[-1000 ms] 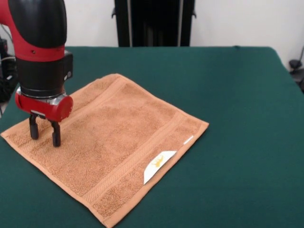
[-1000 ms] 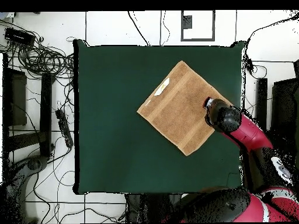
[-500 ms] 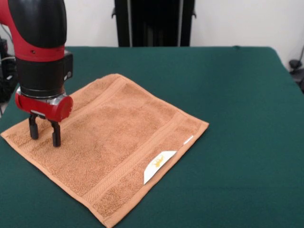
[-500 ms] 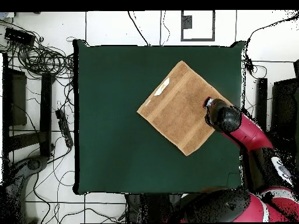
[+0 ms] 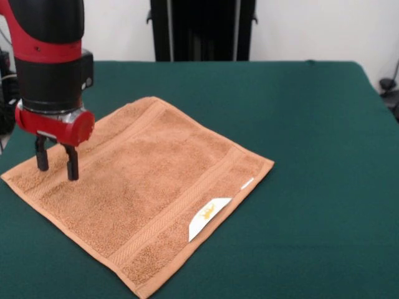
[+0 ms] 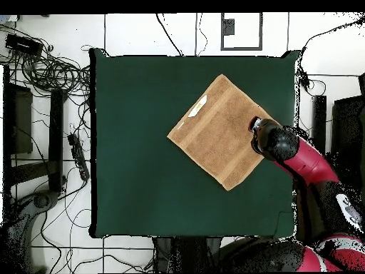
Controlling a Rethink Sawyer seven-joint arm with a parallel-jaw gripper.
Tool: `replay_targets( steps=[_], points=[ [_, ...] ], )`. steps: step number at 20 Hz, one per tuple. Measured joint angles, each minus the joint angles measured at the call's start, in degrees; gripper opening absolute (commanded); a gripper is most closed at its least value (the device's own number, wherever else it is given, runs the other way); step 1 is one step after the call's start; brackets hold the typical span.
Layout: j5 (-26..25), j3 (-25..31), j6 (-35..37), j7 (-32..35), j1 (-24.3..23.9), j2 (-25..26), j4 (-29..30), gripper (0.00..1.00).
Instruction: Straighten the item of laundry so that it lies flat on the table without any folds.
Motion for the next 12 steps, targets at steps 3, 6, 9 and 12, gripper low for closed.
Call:
replay_targets(
  steps=[3,6,9,12],
  points=[
    [1.3,-1.2,4.3,0.0,1.6,-2.9,0.4,1.0],
    [2.8,-2.4,8.3,0.0,3.2,-5.6,0.7,1.0],
    [3.9,-3.4,11.6,0.0,4.4,-7.9,1.0,1.0],
    [5.1,-3.7,13.4,0.0,5.1,-9.4,1.3,1.0]
  ],
)
